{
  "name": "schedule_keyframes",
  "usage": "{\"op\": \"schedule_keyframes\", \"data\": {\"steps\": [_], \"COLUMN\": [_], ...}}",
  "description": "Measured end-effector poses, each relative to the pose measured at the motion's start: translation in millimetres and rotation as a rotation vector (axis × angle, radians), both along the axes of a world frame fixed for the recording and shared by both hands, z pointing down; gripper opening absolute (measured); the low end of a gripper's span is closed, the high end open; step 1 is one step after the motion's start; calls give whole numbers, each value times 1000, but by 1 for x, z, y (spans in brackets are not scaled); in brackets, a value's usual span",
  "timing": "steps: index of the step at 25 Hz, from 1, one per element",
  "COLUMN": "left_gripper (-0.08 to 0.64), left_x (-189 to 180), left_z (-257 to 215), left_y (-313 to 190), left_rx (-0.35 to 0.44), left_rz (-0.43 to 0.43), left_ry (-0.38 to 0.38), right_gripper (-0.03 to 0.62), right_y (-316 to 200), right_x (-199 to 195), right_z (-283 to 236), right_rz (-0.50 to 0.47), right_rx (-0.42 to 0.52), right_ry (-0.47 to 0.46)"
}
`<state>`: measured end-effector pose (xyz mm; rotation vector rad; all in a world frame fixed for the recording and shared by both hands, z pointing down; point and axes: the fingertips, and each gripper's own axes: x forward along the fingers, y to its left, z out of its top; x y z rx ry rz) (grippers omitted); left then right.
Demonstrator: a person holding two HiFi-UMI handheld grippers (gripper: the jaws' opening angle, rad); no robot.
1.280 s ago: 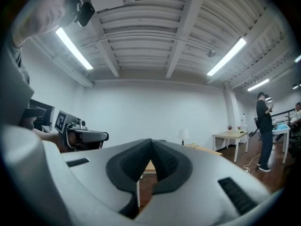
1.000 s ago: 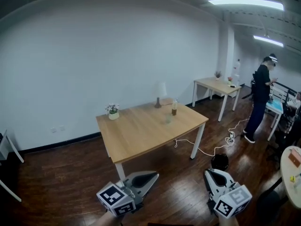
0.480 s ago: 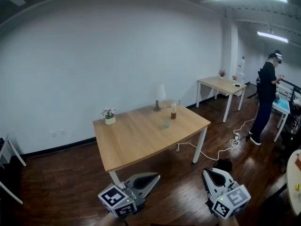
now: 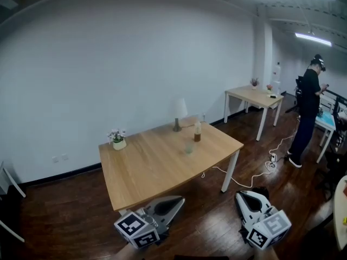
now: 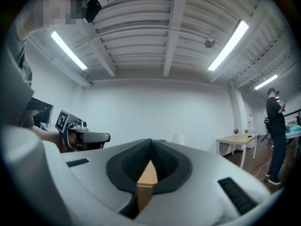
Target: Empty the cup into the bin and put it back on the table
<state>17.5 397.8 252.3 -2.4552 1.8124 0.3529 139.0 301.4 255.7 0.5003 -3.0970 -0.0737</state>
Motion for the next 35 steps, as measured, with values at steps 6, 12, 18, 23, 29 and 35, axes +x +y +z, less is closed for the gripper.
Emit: {"op": "schedule_keyframes", "data": {"steps": [6, 12, 18, 23, 29, 35], "left_gripper": [-8, -8, -8, -8, -8, -8], "left_x": [-53, -100, -123, -143, -156, -169], "left_z": [-6, -6, 5, 13, 21, 9], "left_y": [-46, -89, -125, -158, -209, -275], "left_rx": [6, 3, -37, -50, -67, -51], "left_rz": [13, 45, 92, 93, 71, 13], "left_ry": [1, 0, -21, 9, 8, -1], "right_gripper": [0, 0, 0, 0, 0, 0], "right_y": [-44, -86, -118, -148, -193, -257], "right_x": [-55, -111, -144, -166, -192, -211], "right_z": [1, 4, 9, 13, 28, 17], "right_rz": [9, 7, 10, 3, -50, -103], "right_rx": [-2, -7, -10, -14, -33, -8], "right_ry": [30, 31, 50, 68, 136, 110]}}
